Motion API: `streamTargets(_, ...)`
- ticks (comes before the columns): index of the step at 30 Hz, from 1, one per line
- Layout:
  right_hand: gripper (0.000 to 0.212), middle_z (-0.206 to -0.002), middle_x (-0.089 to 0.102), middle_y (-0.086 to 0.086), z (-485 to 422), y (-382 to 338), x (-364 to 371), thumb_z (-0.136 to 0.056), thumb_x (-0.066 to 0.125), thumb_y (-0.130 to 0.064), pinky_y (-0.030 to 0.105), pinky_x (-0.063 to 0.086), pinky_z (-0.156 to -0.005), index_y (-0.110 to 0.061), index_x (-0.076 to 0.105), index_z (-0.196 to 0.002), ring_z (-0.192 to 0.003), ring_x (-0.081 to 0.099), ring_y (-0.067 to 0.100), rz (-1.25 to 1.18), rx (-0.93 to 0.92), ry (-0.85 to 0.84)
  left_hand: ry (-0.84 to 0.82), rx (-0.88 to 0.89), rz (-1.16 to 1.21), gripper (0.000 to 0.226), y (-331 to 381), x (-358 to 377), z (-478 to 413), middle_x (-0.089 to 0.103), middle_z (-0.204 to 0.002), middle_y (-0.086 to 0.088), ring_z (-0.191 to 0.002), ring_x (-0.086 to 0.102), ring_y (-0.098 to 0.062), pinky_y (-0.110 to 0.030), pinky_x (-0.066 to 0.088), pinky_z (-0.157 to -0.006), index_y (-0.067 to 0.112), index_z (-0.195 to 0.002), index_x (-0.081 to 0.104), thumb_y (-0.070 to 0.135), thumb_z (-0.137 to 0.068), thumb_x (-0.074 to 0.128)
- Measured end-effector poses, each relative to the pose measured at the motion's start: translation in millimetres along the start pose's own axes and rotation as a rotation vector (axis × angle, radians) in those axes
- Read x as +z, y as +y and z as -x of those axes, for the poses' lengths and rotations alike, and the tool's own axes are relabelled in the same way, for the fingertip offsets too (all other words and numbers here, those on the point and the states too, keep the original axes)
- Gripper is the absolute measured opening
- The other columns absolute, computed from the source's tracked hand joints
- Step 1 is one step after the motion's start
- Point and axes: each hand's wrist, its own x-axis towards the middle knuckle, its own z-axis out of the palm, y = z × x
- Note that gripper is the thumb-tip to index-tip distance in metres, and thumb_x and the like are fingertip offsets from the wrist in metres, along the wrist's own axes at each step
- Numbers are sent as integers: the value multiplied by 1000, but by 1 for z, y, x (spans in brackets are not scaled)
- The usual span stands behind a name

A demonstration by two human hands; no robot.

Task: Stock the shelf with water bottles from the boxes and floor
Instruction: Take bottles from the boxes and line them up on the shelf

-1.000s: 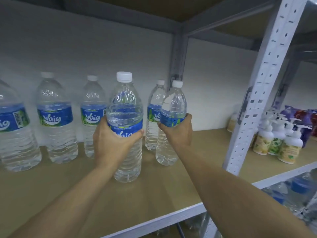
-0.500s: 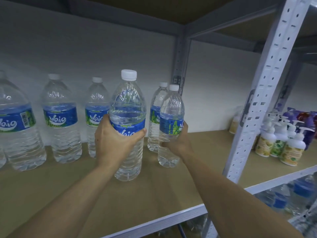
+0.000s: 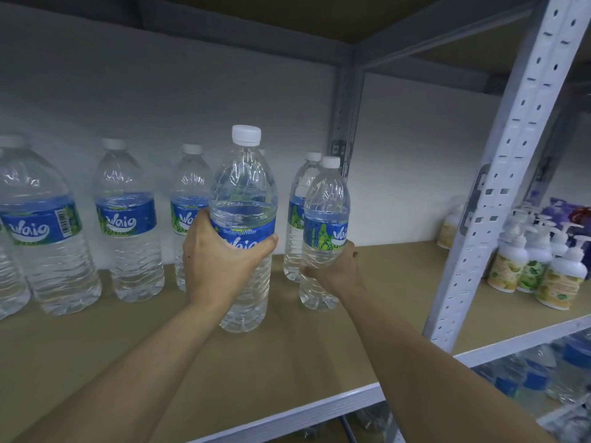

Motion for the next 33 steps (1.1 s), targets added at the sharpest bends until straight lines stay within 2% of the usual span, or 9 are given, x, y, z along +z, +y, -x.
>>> streamTargets(2,105,-132,44,3,-1,3,-1,-52,92,-43,34,46,-95,-18,36,-137,-125,45,22,2,-19,18,1,-9,-2,73,-1,0,0,58,-101,7,-100,57,-16,-30,46,-84,23,-109,52,49,-51,87)
streamTargets(6,102,-132,42,4,3,0,3,-55,93,-40,40,47,-97,-16,34,-135,-124,47,25,10,-12,84,-12,-19,-16,74,-2,4,0,59,-105,6,-102,56,-16,-33,47,-86,22,-111,51,50,-52,87)
streamTargets(10,103,-131,39,4,7,3,10,-57,91,-42,43,47,-96,-18,31,-138,-123,49,27,31,-20,114,-41,-30,-16,75,-1,8,3,55,-106,8,-100,47,-9,-28,41,-84,22,-115,50,48,-54,87)
streamTargets(15,107,-134,38,1,6,7,10,-57,88,-48,47,48,-96,-23,27,-142,-126,47,25,47,-29,96,-35,-36,0,76,-2,15,6,54,-104,10,-98,48,-8,-27,41,-84,25,-114,49,48,-53,87)
streamTargets(20,101,-126,40,2,5,9,12,-58,85,-57,41,49,-88,-15,35,-135,-120,51,24,99,-7,93,-45,-44,-1,70,-2,22,7,53,-99,8,-93,48,-10,-27,39,-77,27,-105,45,48,-52,88)
streamTargets(23,104,-132,39,3,6,18,8,-59,84,-60,41,47,-95,-15,35,-140,-126,48,25,109,-11,7,-42,-52,7,72,-5,25,5,56,-100,7,-92,51,-11,-27,40,-76,25,-107,49,48,-51,88)
streamTargets(26,101,-145,38,2,19,46,-5,-67,66,-72,50,30,-114,-23,30,-148,-139,36,25,370,-71,-121,-36,-36,14,73,-7,30,4,58,-99,7,-92,54,-11,-25,40,-76,24,-108,50,47,-49,88)
streamTargets(29,86,-146,42,2,33,75,-13,-82,41,-76,55,9,-119,-21,33,-147,-141,31,24,706,-242,-207,-43,-19,13,71,-7,37,1,58,-99,7,-91,52,-10,-24,39,-78,24,-106,50,46,-51,87)
streamTargets(33,76,-141,46,-3,42,86,-12,-89,36,-73,48,13,-120,-20,42,-142,-136,37,19,674,-267,-200,-42,-4,-1,75,-7,49,-6,61,-104,3,-98,56,-15,-32,48,-86,21,-110,50,51,-50,85)
